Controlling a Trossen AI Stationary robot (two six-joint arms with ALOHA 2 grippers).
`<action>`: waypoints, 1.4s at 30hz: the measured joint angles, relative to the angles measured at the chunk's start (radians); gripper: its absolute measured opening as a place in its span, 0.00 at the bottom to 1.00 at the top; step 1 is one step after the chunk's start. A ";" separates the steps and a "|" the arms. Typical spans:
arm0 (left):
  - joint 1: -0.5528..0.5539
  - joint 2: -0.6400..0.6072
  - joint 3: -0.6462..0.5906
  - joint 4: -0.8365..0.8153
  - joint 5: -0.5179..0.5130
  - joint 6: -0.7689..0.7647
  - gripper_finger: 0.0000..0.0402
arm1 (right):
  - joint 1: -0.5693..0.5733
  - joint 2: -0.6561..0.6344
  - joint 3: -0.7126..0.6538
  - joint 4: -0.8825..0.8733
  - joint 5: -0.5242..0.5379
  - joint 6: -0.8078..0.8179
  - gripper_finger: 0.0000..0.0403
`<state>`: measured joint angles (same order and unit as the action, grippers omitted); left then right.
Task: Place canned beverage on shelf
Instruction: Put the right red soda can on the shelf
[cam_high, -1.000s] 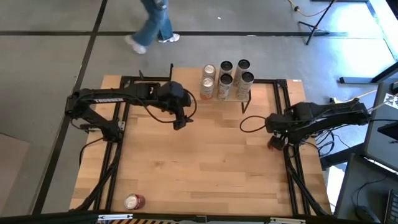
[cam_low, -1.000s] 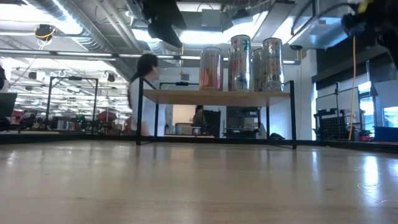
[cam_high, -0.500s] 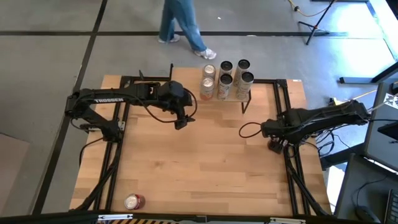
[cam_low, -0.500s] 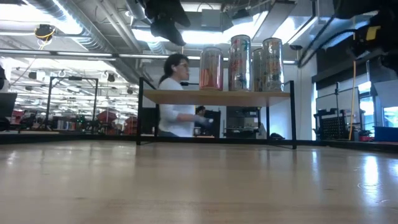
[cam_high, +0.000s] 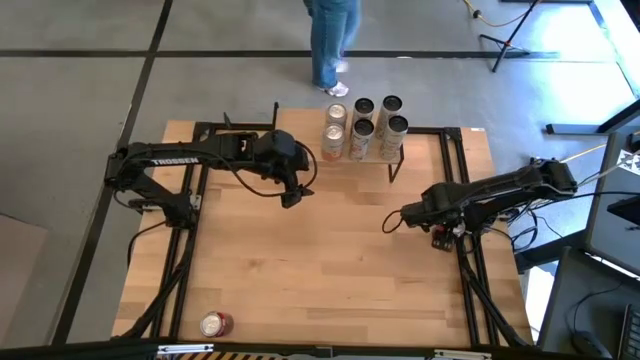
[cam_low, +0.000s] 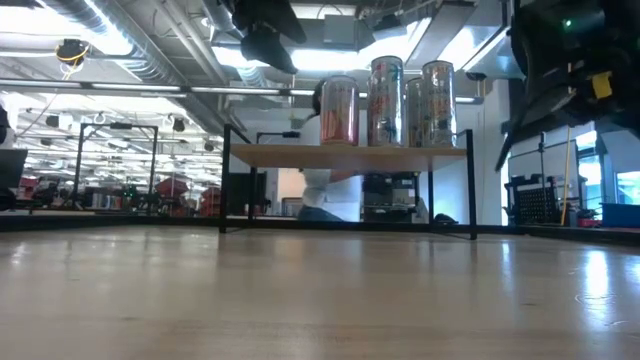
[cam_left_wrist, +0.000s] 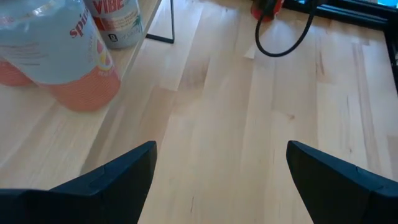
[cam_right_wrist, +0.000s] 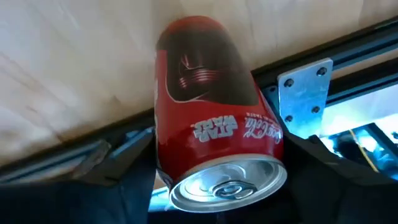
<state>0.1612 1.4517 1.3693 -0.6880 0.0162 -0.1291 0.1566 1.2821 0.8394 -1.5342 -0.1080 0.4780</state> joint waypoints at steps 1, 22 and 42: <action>0.000 0.000 0.000 0.000 0.000 -0.002 0.86 | 0.000 0.002 0.001 -0.002 0.000 -0.011 0.66; -0.250 0.001 -0.107 0.170 -0.126 -0.244 0.86 | 0.000 0.015 0.418 0.289 0.210 -0.144 0.63; -0.460 0.092 -0.168 0.495 -0.362 -0.532 0.72 | 0.170 0.082 0.443 0.657 0.205 -0.133 0.63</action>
<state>-0.2990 1.5438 1.2013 -0.1925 -0.3462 -0.6607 0.3269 1.3638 1.2822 -0.8773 0.0975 0.3445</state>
